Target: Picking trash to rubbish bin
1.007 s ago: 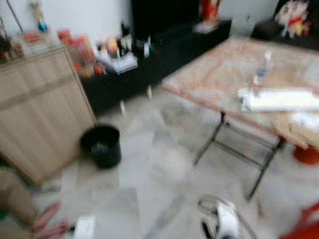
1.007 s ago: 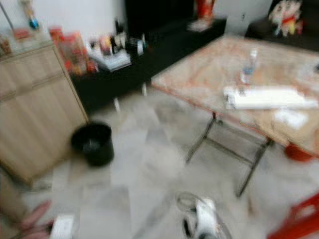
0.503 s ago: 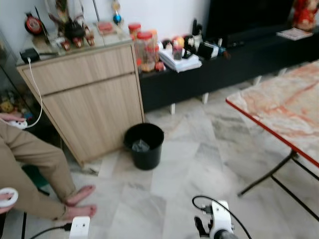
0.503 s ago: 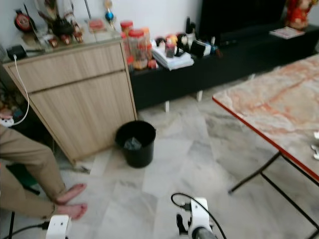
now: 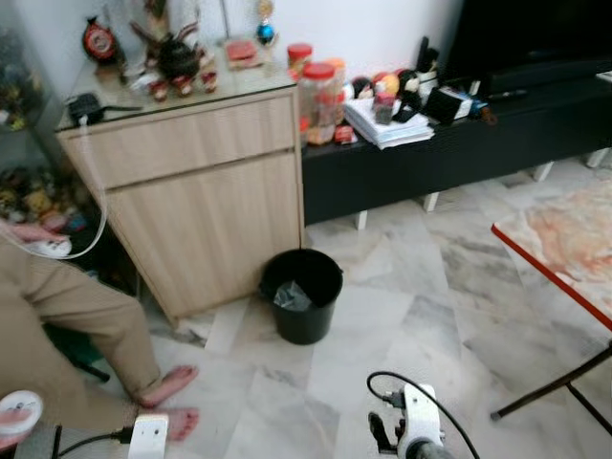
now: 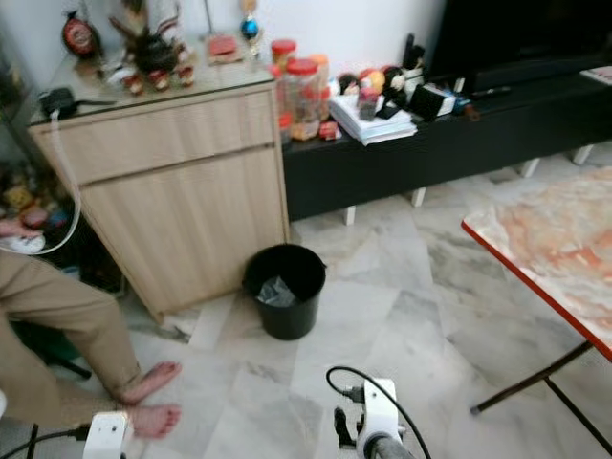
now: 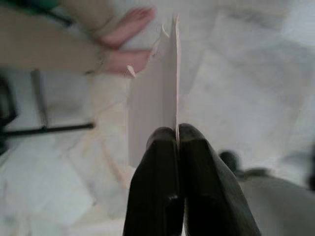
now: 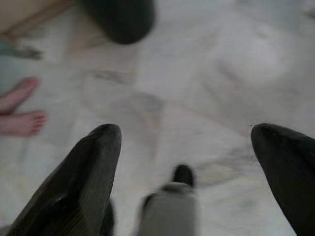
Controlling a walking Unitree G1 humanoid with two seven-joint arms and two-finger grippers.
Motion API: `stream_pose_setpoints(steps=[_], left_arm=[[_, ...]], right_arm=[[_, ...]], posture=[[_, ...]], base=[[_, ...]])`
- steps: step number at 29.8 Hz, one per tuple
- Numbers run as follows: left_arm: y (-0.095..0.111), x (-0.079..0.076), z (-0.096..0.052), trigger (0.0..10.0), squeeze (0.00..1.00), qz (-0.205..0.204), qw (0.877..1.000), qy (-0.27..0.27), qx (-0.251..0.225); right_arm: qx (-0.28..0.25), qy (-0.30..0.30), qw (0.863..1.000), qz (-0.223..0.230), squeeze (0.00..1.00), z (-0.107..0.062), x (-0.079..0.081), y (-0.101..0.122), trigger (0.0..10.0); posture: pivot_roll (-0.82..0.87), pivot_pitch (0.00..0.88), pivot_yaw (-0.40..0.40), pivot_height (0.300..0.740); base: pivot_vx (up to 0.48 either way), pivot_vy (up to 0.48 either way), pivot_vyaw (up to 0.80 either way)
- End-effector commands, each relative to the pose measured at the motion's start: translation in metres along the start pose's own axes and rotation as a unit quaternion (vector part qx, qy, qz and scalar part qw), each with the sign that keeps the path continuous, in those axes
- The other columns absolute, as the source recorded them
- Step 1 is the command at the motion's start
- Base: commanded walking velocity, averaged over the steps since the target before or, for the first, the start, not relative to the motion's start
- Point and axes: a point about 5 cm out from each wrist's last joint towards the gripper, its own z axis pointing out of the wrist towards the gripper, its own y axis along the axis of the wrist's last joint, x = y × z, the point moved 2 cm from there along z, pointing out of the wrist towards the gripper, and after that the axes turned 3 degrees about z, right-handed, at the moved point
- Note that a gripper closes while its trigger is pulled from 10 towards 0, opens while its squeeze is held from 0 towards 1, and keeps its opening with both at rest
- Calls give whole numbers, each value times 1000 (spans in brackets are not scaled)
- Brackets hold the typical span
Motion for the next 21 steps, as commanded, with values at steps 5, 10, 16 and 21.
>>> stream_pose_setpoints(steps=[5, 10, 16, 21], left_arm=[[-4, 14, -1, 10000, 0, 5, 1000, 16, 6], [-3, 14, 0, 10000, 0, 6, 1000, 16, 6], [-2, 13, 0, 10000, 0, 8, 1000, 15, 4], [-2, 13, 0, 10000, 0, 9, 1000, 14, 4]], right_arm=[[-9, 6, 1000, 7, 0, 2, 8, 6, 10000], [-7, 7, 1000, 7, 0, 2, 9, 6, 10000], [-11, 7, 1000, 6, 0, 2, 9, 7, 10000], [-14, 5, 1000, 0, 0, 2, 9, 8, 10000]], posture=[[47, 14, 44, 740], [48, 15, 46, 740], [47, 15, 51, 740], [47, 15, 51, 740]], base=[[414, 0, 0], [413, 0, -510], [410, 0, -181], [406, 0, 0]])
